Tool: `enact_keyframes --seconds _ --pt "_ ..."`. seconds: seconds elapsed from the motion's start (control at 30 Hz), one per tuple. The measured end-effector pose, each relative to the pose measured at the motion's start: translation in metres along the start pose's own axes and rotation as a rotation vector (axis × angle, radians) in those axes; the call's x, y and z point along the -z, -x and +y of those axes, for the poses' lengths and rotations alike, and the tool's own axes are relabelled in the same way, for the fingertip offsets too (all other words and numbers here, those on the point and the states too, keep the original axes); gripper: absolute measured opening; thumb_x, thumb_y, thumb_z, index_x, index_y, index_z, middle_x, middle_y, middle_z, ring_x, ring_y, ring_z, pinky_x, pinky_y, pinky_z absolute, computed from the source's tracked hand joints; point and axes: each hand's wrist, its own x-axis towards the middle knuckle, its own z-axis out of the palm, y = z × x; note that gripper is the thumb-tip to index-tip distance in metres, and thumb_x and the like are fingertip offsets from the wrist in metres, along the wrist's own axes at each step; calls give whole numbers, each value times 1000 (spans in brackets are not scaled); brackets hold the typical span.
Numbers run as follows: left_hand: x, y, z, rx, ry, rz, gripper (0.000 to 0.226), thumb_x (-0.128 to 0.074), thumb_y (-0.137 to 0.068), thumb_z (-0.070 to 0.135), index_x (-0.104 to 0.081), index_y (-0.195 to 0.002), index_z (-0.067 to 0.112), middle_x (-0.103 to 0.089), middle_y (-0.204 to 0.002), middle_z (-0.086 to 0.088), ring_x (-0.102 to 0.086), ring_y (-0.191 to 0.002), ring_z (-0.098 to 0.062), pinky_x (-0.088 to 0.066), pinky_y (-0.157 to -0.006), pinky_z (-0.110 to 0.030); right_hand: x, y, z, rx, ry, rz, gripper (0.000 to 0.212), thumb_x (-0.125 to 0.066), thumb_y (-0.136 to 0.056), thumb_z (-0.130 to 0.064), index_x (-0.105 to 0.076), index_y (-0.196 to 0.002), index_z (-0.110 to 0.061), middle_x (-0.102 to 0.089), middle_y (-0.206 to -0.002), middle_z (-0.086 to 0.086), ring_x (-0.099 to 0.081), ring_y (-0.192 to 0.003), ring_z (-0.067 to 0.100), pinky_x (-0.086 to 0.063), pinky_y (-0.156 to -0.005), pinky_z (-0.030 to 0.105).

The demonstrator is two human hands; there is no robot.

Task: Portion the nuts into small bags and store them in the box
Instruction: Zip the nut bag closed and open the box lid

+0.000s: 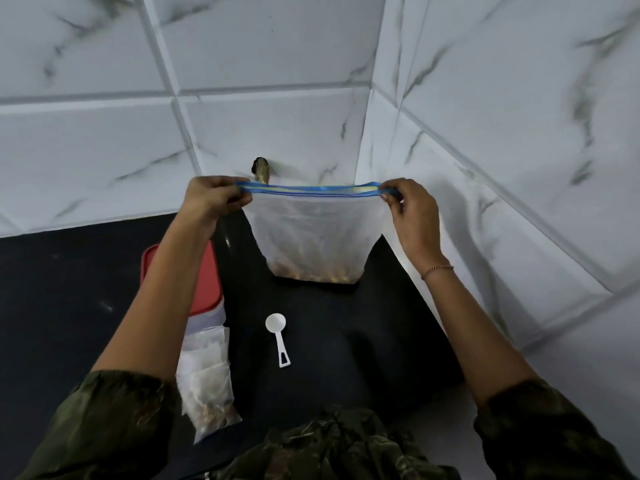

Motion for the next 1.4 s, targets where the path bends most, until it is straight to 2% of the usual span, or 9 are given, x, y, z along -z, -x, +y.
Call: enact_keyframes --seconds 0.17,0.33,0.47,0.7,0.87,1.0,1.13,1.3,1.4 --pt "16 6 -6 -66 41 10 13 -55 -87 -16 -60 -93 -6 -62 -78 -17 -70 -58 -12 -56 -63 -15 -18 -36 -1 -60 46 -59 22 -60 -88 -17 -58 -110 -18 -65 -95 4 -58 -90 23 -46 -73 33" --pt "18 6 -11 -137 -99 108 28 -73 -80 0 -63 -106 2 -67 -54 6 -61 -48 -4 -51 -51 -15 -56 -43 -56 277 60 -79 32 -60 -84 -21 -61 -115 -11 -60 -112 9 -54 -104 30 -44 -84 42" --pt "12 8 -15 -200 -63 89 30 -72 -81 0 -63 -108 6 -70 -63 5 -66 -62 -11 -58 -67 -23 -103 -29 -115 460 -3 -292 43 -51 -93 -39 -54 -127 -13 -61 -119 5 -53 -114 24 -34 -101 46" --pt "25 7 -37 -154 333 -40 26 -56 -89 -9 -58 -111 4 -74 -79 -4 -71 -76 -14 -57 -71 -22 -133 -38 -124 350 -199 -277 26 -61 -91 -25 -56 -97 -1 -63 -90 13 -60 -84 30 -46 -72 41" --pt "10 8 -98 -193 -537 42 33 -63 -85 -6 -64 -117 4 -69 -106 -5 -66 -100 -17 -49 -84 -18 -120 -53 -119 237 -396 -241 23 -62 -90 -22 -57 -90 1 -60 -83 5 -55 -75 12 -45 -70 21" --pt "-1 8 -135 -190 -876 46 22 -52 -86 -4 -68 -99 3 -70 -94 -9 -67 -89 -26 -53 -74 -32 -109 -61 -117 183 -472 -238 22 -63 -90 -20 -58 -90 2 -54 -74 -10 -52 -68 -4 -36 -65 7" --pt "0 3 -142 -164 -952 101 21 -56 -89 1 -69 -104 6 -71 -98 -8 -66 -91 -25 -52 -76 -31 -102 -63 -110 149 -513 -230 20 -63 -89 -19 -58 -87 0 -51 -68 -19 -50 -64 -3 -36 -62 8" --pt "6 3 -142 -76 -1097 95 13 -55 -92 8 -68 -96 8 -68 -93 -8 -65 -86 -25 -55 -75 -38 -100 -72 -103 83 -497 -162 19 -66 -87 -28 -63 -83 -9 -63 -71 7 -54 -64 20 -45 -63 31" --pt "5 4 -135 3 -1249 53 12 -52 -90 4 -64 -93 6 -66 -93 -11 -63 -85 -28 -53 -71 -36 -106 -72 -106 83 -438 -196 21 -68 -83 -35 -66 -81 -15 -64 -68 -3 -59 -63 14 -51 -62 35"
